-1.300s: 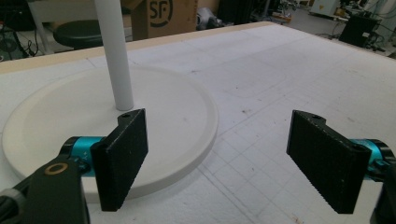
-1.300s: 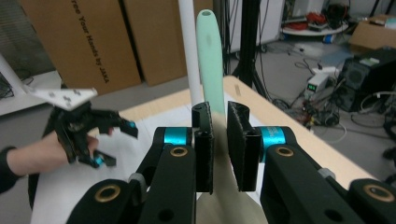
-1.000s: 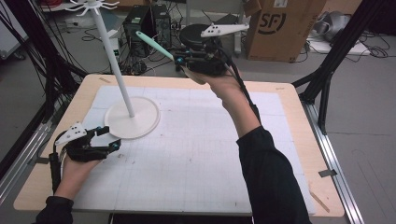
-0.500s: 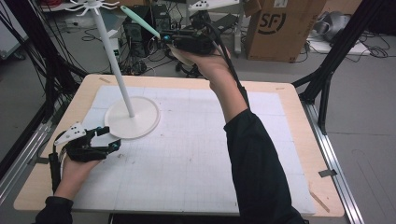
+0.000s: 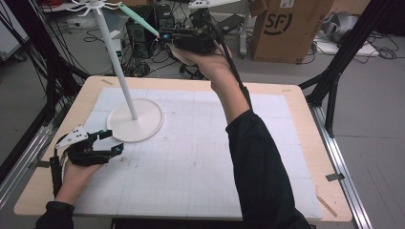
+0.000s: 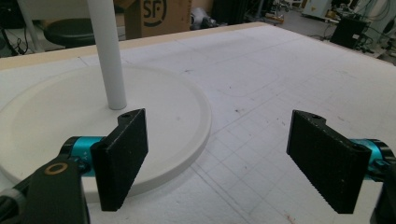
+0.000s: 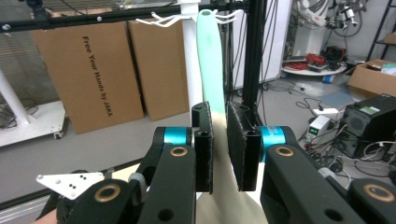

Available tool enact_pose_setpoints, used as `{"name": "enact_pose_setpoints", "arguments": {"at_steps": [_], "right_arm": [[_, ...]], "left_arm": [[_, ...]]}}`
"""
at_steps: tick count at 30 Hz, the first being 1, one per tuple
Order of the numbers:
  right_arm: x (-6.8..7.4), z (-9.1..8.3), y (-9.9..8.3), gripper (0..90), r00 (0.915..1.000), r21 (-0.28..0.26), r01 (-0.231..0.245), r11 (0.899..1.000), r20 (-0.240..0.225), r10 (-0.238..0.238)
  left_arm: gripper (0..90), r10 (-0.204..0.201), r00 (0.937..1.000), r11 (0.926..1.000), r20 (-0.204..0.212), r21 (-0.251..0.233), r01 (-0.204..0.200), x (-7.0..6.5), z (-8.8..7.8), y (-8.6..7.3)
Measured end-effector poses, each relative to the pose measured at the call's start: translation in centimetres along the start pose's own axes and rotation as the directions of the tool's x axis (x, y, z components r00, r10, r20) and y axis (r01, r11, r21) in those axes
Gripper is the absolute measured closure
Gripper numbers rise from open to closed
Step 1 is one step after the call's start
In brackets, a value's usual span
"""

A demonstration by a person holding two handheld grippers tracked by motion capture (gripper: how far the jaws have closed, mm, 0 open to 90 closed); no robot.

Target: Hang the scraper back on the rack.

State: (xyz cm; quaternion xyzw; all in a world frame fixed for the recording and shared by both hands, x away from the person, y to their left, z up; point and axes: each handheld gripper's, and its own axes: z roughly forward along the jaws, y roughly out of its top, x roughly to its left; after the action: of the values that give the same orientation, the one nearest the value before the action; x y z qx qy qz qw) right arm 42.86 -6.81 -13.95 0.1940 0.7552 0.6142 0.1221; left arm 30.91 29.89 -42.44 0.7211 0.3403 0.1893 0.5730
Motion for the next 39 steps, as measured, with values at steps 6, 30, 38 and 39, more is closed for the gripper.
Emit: {"name": "enact_pose_setpoints", "arguments": {"at_steps": [6,30,38,39], "right_arm": [[0.2,0.4,-0.1,81.2,1.0000,0.013,0.005,1.000,-0.003,-0.005],[0.5,0.6,0.0,81.2,0.9999,-0.002,0.017,1.000,0.000,-0.017],[-0.2,0.4,-0.1,81.2,0.9999,-0.018,0.000,1.000,0.011,0.000],[-0.2,0.5,-0.1,81.2,1.0000,-0.019,0.001,1.000,0.006,-0.001]], "left_arm": [[21.2,-0.002,1.0000,1.0000,0.000,0.002,0.002,0.0,0.0,0.0],[21.3,-0.001,1.0000,1.0000,0.004,0.006,0.001,-0.1,0.0,-0.1],[21.3,-0.002,1.0000,0.9999,0.006,0.013,0.002,0.0,0.0,-0.2],[21.3,-0.003,1.0000,0.9999,0.005,0.013,0.003,0.0,0.0,-0.2]]}}
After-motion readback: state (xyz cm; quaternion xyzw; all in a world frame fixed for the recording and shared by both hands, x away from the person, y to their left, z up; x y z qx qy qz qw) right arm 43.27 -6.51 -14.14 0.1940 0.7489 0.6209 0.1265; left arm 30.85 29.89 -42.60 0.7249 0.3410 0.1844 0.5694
